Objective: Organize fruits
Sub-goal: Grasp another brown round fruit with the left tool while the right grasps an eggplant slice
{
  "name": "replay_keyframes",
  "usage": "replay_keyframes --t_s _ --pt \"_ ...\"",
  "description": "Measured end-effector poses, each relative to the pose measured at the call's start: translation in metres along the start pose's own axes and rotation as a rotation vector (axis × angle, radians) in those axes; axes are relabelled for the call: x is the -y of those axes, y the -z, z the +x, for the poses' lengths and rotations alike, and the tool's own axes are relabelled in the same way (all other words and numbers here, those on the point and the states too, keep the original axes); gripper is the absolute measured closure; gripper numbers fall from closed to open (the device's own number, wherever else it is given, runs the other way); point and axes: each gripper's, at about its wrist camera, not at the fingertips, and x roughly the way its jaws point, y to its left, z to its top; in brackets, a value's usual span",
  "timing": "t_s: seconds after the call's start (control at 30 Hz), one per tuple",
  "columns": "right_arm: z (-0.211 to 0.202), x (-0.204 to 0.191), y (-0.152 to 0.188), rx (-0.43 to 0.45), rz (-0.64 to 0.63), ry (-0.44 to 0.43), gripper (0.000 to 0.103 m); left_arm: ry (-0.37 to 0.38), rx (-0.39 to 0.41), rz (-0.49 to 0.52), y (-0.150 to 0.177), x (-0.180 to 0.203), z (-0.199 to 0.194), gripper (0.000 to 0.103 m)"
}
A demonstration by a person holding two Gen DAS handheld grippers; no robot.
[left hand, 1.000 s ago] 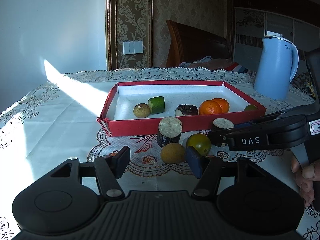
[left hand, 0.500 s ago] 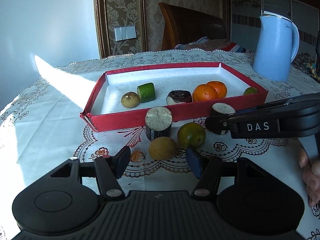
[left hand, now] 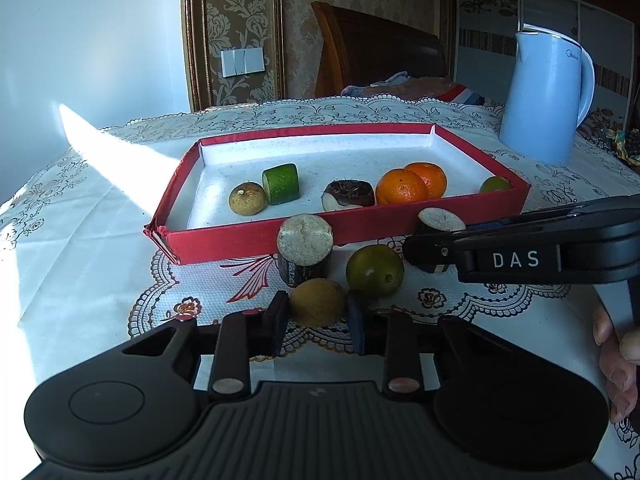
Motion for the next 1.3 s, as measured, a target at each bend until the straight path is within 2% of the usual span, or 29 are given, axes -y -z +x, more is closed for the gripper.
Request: replay_keyframes --t_s 0.6,1.0,1.3 --pt "0.001 -0.008 0.001 -0.001 -0.039 0.034 0.072 -0.103 0.018 -0.075 0.002 -0.002 -0.002 0.073" --pt "-0.016 -0.031 0.011 0.059 -0.088 0.165 0.072 -0.192 0.065 -0.133 0.002 0.0 -0.011 0.073" --pt "-0.029 -0.041 0.018 0.099 -0.082 0.195 0.072 -0.232 0.111 -0.143 -0.001 0.01 -0.02 0.073"
